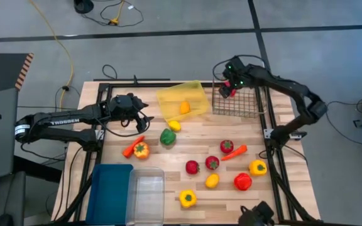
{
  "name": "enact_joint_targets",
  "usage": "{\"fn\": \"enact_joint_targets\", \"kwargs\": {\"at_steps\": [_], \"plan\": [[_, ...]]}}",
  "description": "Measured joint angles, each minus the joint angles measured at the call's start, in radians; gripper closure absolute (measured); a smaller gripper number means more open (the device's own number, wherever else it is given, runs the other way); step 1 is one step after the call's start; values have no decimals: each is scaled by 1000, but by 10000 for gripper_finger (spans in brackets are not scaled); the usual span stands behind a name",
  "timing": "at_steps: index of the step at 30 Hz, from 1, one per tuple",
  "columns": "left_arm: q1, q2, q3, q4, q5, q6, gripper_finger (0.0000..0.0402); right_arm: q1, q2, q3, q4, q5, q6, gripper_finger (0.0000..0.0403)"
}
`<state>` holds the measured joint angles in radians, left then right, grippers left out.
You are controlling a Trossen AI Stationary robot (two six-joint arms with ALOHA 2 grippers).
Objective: Sort produce into baskets
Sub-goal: Put the red bell pepper into the wire basket
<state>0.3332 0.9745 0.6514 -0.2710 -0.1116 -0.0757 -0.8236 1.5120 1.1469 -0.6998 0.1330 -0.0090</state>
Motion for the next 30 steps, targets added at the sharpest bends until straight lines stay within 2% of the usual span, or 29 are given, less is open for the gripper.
{"fn": "enact_joint_targets", "kwargs": {"at_steps": [10,22,26,30], "plan": [[0,0,0,0,0,0,81,-17,131,0,9,-3,0,86],[0,0,0,0,0,0,81,-15,138,0,8,-3,0,84],[0,0,0,0,0,0,81,-15,138,0,8,-3,0,65],[0,0,0,0,0,0,81,-15,138,0,8,-3,-2,29]]}}
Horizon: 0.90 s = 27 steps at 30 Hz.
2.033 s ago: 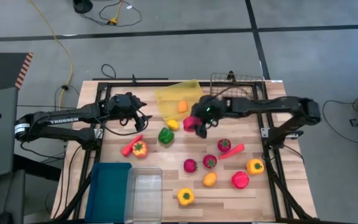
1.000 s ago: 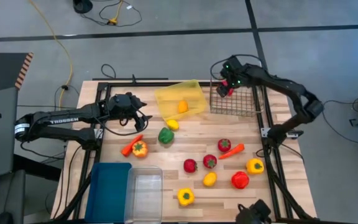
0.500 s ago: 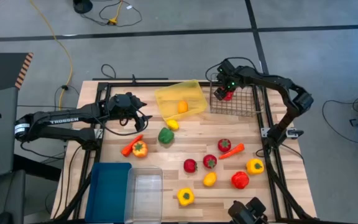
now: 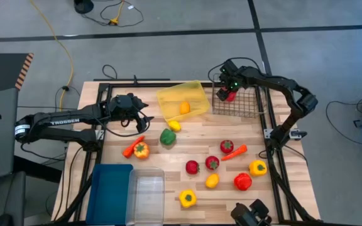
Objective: Sort produce into baskets
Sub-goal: Put the red bell pepper into the wire basket, then put the left orange tomato into the transparent bin
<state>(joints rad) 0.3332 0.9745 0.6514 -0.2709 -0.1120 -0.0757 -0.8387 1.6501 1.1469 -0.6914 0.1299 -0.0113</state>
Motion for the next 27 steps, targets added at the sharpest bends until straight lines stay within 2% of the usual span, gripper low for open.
{"fn": "enact_joint_targets", "kwargs": {"at_steps": [3,13,18,27], "plan": [[0,0,0,0,0,0,81,0,0,0,0,0,2,8],[0,0,0,0,0,0,81,0,-1,0,-4,0,3,10],[0,0,0,0,0,0,81,0,-3,45,-95,1,3,7],[0,0,0,0,0,0,81,42,-116,137,-139,3,3,8]]}}
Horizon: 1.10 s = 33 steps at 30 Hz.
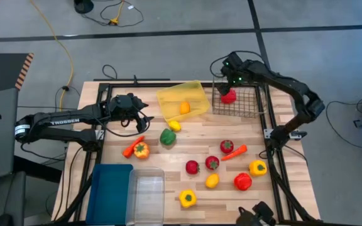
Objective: Sort produce into baskets
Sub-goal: Put the left orange tomato into the transparent bin
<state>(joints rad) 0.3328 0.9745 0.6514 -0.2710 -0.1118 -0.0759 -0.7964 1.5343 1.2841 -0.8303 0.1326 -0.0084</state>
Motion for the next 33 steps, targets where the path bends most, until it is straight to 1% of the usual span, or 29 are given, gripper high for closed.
{"fn": "enact_joint_targets", "kwargs": {"at_steps": [8,11,14,17,19,23,33], "plan": [[0,0,0,0,3,-18,81,92,-162,7,1,0,0,8],[-6,0,0,0,54,-26,81,136,-202,7,0,0,0,8],[-27,0,0,-1,134,-25,81,177,-223,7,0,0,1,8],[-54,0,0,-17,214,-45,81,216,-230,7,0,0,1,8],[-72,0,0,-28,240,-76,81,237,-230,7,0,0,1,8],[-93,0,0,-32,238,-126,81,274,-212,7,0,0,1,8],[-95,0,0,-26,238,-131,81,326,-174,7,-2,-2,1,8]]}}
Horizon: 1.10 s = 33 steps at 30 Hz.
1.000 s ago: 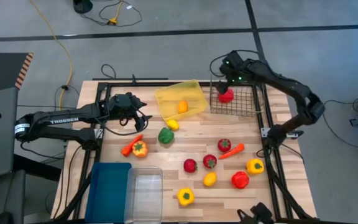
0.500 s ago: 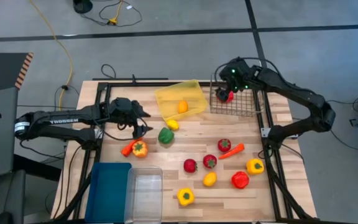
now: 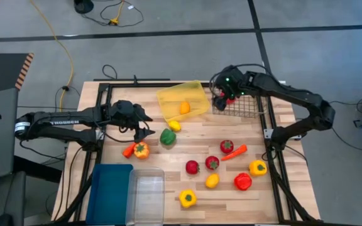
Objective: Sort produce into baskets
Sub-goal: Put the left orange tomato into the transparent bin
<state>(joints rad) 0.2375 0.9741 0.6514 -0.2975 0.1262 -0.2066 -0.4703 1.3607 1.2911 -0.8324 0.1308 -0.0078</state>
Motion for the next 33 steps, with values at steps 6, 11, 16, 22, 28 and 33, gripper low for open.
{"fn": "enact_joint_targets", "kwargs": {"at_steps": [6,11,16,22,28,33], "plan": [[-3,0,0,-1,11,24,73,-2,16,0,2,0,0,8],[-2,0,0,-5,51,30,45,-2,27,0,3,0,0,8],[-2,0,0,-6,53,30,17,-1,34,0,2,0,0,8],[-2,0,0,-36,53,38,3,-1,34,0,3,0,0,8],[-3,0,0,-73,113,24,2,-1,34,0,3,0,0,8],[-3,0,0,-128,155,-24,2,-1,34,0,3,0,0,8]]}}
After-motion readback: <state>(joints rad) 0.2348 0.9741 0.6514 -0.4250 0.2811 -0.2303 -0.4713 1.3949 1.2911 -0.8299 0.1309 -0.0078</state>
